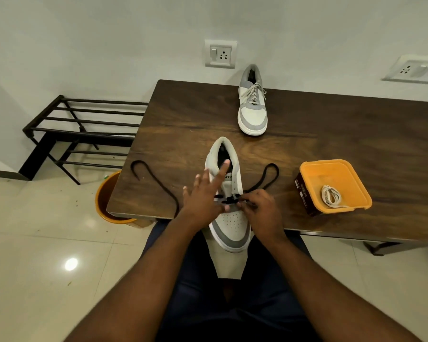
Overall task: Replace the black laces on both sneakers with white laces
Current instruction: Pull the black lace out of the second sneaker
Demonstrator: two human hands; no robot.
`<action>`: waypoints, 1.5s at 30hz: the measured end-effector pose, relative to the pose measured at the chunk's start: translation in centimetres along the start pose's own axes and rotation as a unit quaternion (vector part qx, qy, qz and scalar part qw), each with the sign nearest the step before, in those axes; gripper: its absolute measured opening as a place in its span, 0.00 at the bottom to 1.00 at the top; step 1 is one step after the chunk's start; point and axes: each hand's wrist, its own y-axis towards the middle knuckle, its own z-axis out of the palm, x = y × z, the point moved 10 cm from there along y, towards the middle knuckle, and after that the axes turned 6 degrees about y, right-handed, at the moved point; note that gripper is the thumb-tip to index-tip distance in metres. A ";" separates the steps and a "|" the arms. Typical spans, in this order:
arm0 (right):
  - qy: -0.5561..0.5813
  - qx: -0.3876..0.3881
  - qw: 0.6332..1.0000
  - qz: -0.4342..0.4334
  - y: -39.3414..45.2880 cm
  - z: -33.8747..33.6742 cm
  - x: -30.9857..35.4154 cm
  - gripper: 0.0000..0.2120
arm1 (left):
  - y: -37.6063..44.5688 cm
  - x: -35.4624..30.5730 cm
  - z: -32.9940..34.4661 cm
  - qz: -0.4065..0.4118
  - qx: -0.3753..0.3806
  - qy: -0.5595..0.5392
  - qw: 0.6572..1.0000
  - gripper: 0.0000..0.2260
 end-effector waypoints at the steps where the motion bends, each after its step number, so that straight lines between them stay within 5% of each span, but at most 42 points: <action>1: -0.004 0.017 1.000 -0.019 -0.1 0.2 0.4 0.10 | 0.2 -0.5 1.0 0.022 0.041 0.034 0.998 0.48; 13: -0.008 0.127 0.992 0.017 2.8 1.7 0.7 0.10 | 2.1 1.1 2.4 0.027 0.030 0.090 0.995 0.42; 19: -0.034 0.183 0.983 -0.003 3.5 2.3 1.7 0.01 | 2.4 1.1 2.7 0.025 0.037 0.111 0.993 0.44; 27: -0.043 0.237 0.970 0.046 2.4 3.3 2.2 0.06 | 2.5 1.1 2.8 0.022 0.044 0.115 0.992 0.44; 31: 0.041 0.272 0.956 0.105 1.5 3.9 2.2 0.08 | 2.6 1.2 2.8 0.025 0.049 0.109 0.993 0.43; 33: 0.125 0.249 0.947 0.159 1.3 3.7 1.5 0.06 | 2.5 1.2 2.9 0.027 0.050 0.101 0.993 0.43; 37: 0.142 0.073 0.965 0.210 1.9 1.4 -0.9 0.11 | 2.1 1.0 2.9 0.032 0.049 0.089 0.994 0.45; 41: 0.039 0.070 0.980 0.183 2.2 1.8 -0.6 0.09 | 1.8 1.0 2.8 0.024 0.040 0.085 0.995 0.49; 45: 0.063 0.073 0.975 0.200 2.6 1.9 -1.1 0.10 | 1.8 1.2 3.0 0.015 0.031 0.085 0.996 0.51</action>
